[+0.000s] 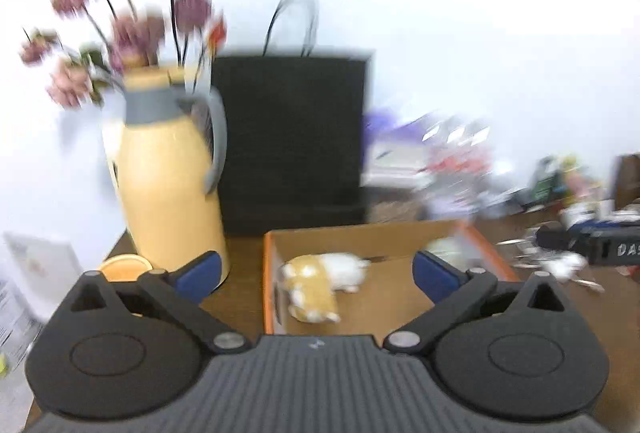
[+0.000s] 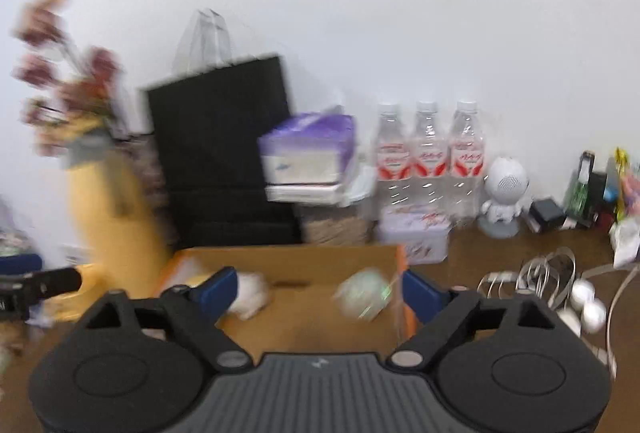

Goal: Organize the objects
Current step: 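Carry plush and plastic bag into the cardboard box and open both tools, then grasp the white round lid with left tool while right tool grasps the yellow block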

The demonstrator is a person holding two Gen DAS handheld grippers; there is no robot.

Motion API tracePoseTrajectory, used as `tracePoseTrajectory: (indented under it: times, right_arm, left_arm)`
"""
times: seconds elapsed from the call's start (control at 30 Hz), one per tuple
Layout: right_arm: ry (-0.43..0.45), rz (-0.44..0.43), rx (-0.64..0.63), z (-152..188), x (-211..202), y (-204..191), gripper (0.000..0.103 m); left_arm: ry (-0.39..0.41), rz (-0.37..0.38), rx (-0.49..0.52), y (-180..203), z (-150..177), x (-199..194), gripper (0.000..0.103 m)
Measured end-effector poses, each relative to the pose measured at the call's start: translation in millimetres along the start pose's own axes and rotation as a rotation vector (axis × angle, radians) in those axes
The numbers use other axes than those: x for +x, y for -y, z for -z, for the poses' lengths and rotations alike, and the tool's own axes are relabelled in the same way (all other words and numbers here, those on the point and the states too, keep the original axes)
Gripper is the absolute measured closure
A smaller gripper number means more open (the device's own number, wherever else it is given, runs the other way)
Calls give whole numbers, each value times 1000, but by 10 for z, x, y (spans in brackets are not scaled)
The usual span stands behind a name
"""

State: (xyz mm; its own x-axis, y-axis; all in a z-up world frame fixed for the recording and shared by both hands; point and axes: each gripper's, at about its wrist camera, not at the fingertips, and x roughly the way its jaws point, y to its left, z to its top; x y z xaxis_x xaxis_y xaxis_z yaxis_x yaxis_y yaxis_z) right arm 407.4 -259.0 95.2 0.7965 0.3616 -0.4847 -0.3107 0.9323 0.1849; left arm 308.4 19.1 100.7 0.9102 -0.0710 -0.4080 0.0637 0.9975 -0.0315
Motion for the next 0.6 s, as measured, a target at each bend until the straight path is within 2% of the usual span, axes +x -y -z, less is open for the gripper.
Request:
tracePoseTrajectory:
  times: [0.07,0.13,0.23,0.27,0.33,0.43,0.53,0.6]
  right_arm:
    - [17,-84,-16,282,-494,-86,9]
    - [45,-142,-42,691,-1033,-215,9]
    - [77,-144,-90,1355,-1647,-339,0]
    - [83,-146,-97,1567,-1798,-357,0]
    - [45,-172,-146,2033,-2044,-426,0]
    - [-50,-157,-153,2520,-2199,-495,0]
    - [-89,-107,-150,2773,-2342,-566,3]
    - [-117,-129,-202,2808,-2483,-613,7]
  left_arm:
    - [38,38,9,57,304,-505,0]
    - [39,63,-2,107,684,-949,0]
    - [15,99,1,150,1257,-1487,0]
    - [-3,113,6,162,1463,-1611,0]
    - [-78,128,22,175,1778,-1741,0]
    - [-208,101,35,200,2174,-1809,0]
    - [-219,111,37,145,2316,-1878,0]
    - [-196,68,21,92,2276,-1855,0]
